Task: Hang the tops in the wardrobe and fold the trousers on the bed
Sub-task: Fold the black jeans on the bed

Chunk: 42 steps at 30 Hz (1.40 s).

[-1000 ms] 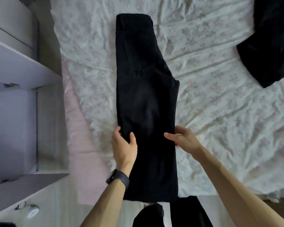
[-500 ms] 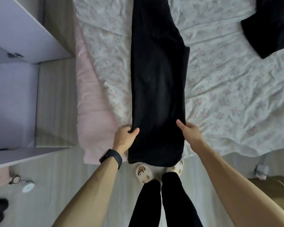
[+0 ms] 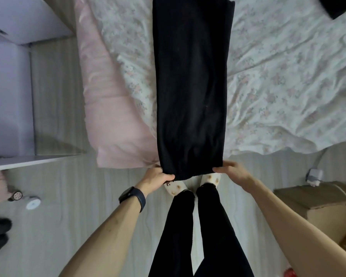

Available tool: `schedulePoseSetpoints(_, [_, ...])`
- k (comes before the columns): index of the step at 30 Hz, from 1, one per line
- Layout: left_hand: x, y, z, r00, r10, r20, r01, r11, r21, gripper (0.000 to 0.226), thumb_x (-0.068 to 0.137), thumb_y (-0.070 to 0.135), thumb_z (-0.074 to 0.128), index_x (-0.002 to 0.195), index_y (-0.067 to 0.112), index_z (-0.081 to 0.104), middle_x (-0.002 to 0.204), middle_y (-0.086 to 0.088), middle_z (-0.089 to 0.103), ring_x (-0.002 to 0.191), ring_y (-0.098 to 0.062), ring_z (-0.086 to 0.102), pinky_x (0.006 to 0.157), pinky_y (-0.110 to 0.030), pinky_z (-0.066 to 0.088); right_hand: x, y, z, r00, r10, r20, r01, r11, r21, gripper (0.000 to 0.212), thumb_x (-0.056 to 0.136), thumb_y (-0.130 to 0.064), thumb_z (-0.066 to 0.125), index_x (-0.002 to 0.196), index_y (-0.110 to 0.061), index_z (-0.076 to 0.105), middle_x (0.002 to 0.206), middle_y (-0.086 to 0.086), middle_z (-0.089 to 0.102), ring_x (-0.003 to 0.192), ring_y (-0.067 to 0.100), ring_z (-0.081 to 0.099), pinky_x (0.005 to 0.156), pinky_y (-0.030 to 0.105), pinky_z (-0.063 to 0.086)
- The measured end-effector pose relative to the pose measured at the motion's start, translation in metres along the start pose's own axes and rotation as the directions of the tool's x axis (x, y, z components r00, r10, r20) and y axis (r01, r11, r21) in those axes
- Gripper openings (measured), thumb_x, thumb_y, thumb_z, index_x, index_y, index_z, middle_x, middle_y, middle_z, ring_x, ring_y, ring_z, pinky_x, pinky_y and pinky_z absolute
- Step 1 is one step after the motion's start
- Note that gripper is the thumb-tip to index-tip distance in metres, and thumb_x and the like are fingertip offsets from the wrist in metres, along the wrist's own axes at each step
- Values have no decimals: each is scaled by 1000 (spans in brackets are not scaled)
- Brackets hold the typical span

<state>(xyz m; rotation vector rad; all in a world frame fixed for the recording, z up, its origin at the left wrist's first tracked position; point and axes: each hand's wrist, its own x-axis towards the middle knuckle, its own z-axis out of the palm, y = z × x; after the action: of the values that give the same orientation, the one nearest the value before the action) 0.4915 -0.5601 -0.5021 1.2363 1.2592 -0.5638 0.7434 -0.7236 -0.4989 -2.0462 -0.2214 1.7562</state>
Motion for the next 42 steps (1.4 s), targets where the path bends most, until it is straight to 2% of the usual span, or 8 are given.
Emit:
schedulePoseSetpoints(5, [-3, -13, 18, 998, 55, -31, -31, 859, 512, 46, 93, 49, 55, 132, 25, 60, 127, 5, 56, 127, -22, 43, 106, -38, 39, -10, 47, 27, 998, 31, -47, -38, 988, -151, 21, 91, -36, 73, 111, -29, 72, 102, -11, 75, 96, 12, 70, 80, 21, 51])
schedulePoseSetpoints(9, [-18, -37, 24, 998, 39, -56, -31, 992, 122, 39, 97, 44, 60, 117, 12, 72, 117, -1, 69, 110, -22, 65, 101, -40, 50, -23, 77, 32, 976, -86, -201, 61, 990, -128, 27, 97, -41, 63, 118, -25, 70, 96, -16, 74, 86, 3, 69, 67, 10, 48])
schedulePoseSetpoints(16, [-92, -74, 36, 988, 95, -118, -124, 955, -269, 28, 96, 42, 64, 110, 21, 75, 106, 10, 77, 100, -5, 71, 90, -23, 50, -75, 101, 21, 959, -187, -215, 206, 976, 72, 30, 93, -53, 65, 91, -25, 71, 80, -6, 75, 72, 7, 72, 58, 13, 50])
schedulePoseSetpoints(20, [-129, -75, 68, 976, 85, -202, -141, 950, -279, 35, 97, 43, 64, 108, 11, 75, 105, 3, 77, 101, -17, 71, 93, -36, 53, -107, 111, 25, 970, -185, -157, 205, 970, 127, 33, 93, -47, 69, 97, -15, 70, 91, 1, 77, 84, 11, 72, 69, 22, 54])
schedulePoseSetpoints(25, [-176, -60, 84, 933, 70, -353, -226, 877, -424, 23, 100, 33, 62, 100, 12, 72, 104, -2, 74, 98, -19, 69, 86, -30, 54, -151, 94, 19, 913, -187, -363, 248, 960, 129, 31, 98, -40, 63, 91, -11, 70, 83, 1, 74, 72, 14, 73, 73, 29, 60])
schedulePoseSetpoints(29, [-211, -54, 76, 973, 24, -229, -166, 763, -625, 21, 96, 28, 69, 113, 16, 70, 107, -1, 74, 97, -17, 70, 75, -26, 55, -179, 84, 13, 892, -168, -420, 193, 981, 17, 34, 105, -37, 46, 90, -14, 66, 89, 0, 72, 67, 15, 74, 77, 35, 62])
schedulePoseSetpoints(33, [-243, -44, 77, 984, 38, -177, -154, 690, -707, 27, 91, 27, 75, 113, 12, 72, 104, -5, 74, 93, -23, 69, 78, -32, 57, -211, 72, 22, 911, -156, -382, 229, 961, 155, 38, 107, -33, 42, 88, -10, 65, 80, 7, 74, 70, 21, 75, 71, 35, 62])
schedulePoseSetpoints(42, [-280, -14, 58, 964, 35, -263, -206, 719, -664, 19, 91, 20, 75, 104, 10, 69, 107, -6, 68, 89, -19, 58, 77, -27, 52, -271, 24, 11, 819, -248, -516, 257, 965, -56, 47, 101, -40, 43, 70, -9, 57, 57, 0, 68, 69, 24, 69, 69, 38, 55])
